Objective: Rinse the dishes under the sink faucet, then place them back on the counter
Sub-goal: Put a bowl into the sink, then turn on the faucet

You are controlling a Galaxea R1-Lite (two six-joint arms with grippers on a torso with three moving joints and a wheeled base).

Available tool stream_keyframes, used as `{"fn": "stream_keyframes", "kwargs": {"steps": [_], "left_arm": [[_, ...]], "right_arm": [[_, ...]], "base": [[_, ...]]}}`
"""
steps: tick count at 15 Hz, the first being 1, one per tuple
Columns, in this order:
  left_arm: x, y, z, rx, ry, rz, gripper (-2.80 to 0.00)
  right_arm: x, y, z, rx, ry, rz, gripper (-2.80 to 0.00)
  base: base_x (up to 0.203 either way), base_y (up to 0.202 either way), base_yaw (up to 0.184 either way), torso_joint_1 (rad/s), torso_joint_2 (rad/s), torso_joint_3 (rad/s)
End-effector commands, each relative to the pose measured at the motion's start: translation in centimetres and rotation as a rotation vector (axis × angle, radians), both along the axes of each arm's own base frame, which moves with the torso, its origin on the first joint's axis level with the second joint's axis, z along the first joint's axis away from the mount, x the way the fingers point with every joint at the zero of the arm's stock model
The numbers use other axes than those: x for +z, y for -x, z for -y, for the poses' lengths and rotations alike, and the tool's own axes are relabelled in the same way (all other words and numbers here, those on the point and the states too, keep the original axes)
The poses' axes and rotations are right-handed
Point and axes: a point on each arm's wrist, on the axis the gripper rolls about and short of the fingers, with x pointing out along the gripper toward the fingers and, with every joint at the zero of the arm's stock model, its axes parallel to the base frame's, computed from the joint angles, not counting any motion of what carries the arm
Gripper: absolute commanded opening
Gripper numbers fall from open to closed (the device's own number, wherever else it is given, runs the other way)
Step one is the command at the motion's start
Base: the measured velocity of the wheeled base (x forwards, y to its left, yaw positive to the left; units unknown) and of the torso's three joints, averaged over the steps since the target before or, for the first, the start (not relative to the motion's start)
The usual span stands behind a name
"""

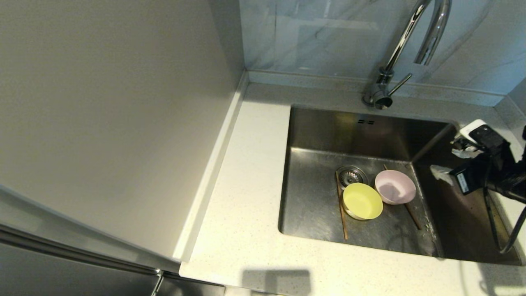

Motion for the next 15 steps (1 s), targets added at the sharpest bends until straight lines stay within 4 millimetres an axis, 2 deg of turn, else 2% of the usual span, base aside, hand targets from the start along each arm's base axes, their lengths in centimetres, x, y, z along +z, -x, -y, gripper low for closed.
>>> {"fn": "stream_keyframes", "kwargs": {"steps": [1,4,6,8,11,13,15], "left_arm": [[0.0,0.0,0.0,0.001,0.0,0.003,-2.8],[0.0,0.0,0.0,0.001,0.0,0.003,-2.8],[0.0,0.0,0.0,0.001,0.0,0.003,-2.8],[0.0,0.0,0.0,0.001,0.0,0.003,-2.8],[0.0,0.0,0.0,0.001,0.0,0.003,-2.8],[0.0,0.0,0.0,0.001,0.0,0.003,-2.8],[0.0,0.0,0.0,0.001,0.0,0.003,-2.8]], "right_arm": [[4.2,2.4,1.1,-0.103,-0.098,0.022,-2.8],[7.5,2.5,1.6,-0.184,-0.248,0.026,-2.8],[9.1,1.7,1.8,-0.24,-0.423,0.049,-2.8],[9.0,-0.2,2.3,-0.282,-0.537,0.047,-2.8],[9.3,-2.6,3.2,-0.365,-0.612,0.073,-2.8],[8.9,-3.0,4.2,-0.541,-0.58,0.027,-2.8],[10.2,-3.3,4.5,-0.621,-0.644,0.043,-2.8]], "base": [[0.0,0.0,0.0,0.0,0.0,0.0],[0.0,0.0,0.0,0.0,0.0,0.0],[0.0,0.0,0.0,0.0,0.0,0.0],[0.0,0.0,0.0,0.0,0.0,0.0],[0.0,0.0,0.0,0.0,0.0,0.0],[0.0,0.0,0.0,0.0,0.0,0.0],[0.0,0.0,0.0,0.0,0.0,0.0]]}}
